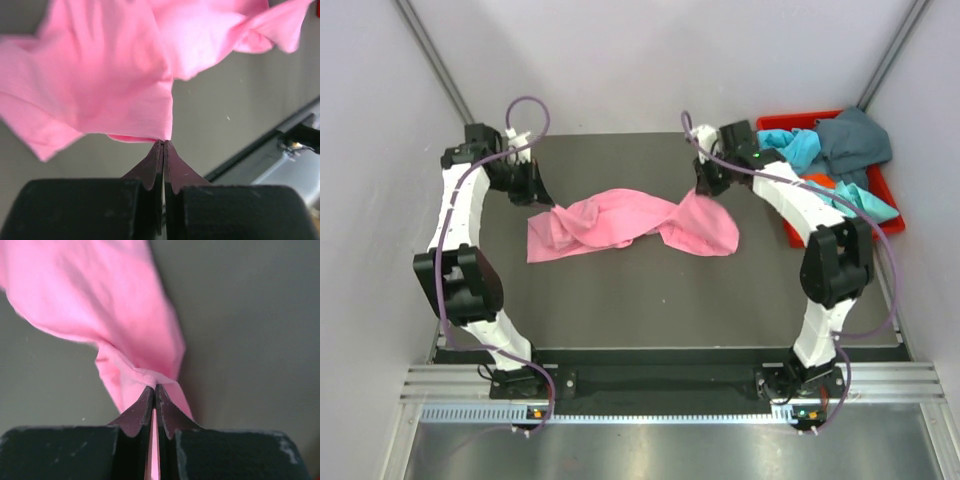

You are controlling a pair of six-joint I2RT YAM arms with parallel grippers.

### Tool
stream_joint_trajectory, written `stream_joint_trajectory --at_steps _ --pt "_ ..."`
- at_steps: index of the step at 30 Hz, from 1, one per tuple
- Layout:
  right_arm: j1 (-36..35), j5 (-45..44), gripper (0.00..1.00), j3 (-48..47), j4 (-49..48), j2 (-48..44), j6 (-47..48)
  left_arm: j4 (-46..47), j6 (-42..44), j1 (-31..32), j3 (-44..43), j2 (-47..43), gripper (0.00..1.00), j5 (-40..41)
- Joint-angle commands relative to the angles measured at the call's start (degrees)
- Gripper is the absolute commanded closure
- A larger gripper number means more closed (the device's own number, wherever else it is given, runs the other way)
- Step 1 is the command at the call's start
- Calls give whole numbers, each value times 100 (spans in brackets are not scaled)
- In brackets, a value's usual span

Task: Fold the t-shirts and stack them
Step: Flatten the tshirt out

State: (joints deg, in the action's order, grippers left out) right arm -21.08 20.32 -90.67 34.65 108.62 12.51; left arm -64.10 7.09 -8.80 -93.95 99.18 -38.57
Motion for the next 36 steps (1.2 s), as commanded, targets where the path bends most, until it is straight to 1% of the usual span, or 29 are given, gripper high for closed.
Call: stream_joint_trajectory --at_steps 1,2,5,8,14,16,20,24,27,29,33,36 --pt "122 -553 100 -907 -143 -1060 374 204 362 -43 -842 -56 100 305" --pt "157 -651 100 -1091 -161 -1158 523 213 380 -43 -1149 -21 100 375" --pt "253 -967 100 -1259 -239 -1509 769 362 337 -43 -1694 31 100 499" --pt "341 -1275 100 -1426 -345 -1765 945 696 267 -43 -2090 -12 100 569" --pt "394 -1706 100 -1962 -301 -1985 1323 1337 143 -34 -2715 -214 100 947" --pt "394 -1768 100 -2033 -310 -2090 1394 1539 65 -43 -2760 -311 100 1009" --pt "403 -1908 100 -2112 -345 -2318 1526 2005 -50 -34 -2760 -670 100 1097" --pt "403 -1865 100 -1946 -231 -2652 1526 2173 -138 -34 -2664 -987 100 1079" --pt "394 -1549 100 -1499 -82 -3003 1526 2069 -191 -34 -2427 -1233 100 957" --pt "394 -1338 100 -1085 -20 -3145 1439 1937 -182 -43 -2111 -1409 100 825" --pt "315 -995 100 -680 59 -2926 1158 1550 -112 -26 -1531 -1673 100 562" --pt "280 -775 100 -618 112 -2278 745 1181 -146 -26 -1187 -1717 100 289"
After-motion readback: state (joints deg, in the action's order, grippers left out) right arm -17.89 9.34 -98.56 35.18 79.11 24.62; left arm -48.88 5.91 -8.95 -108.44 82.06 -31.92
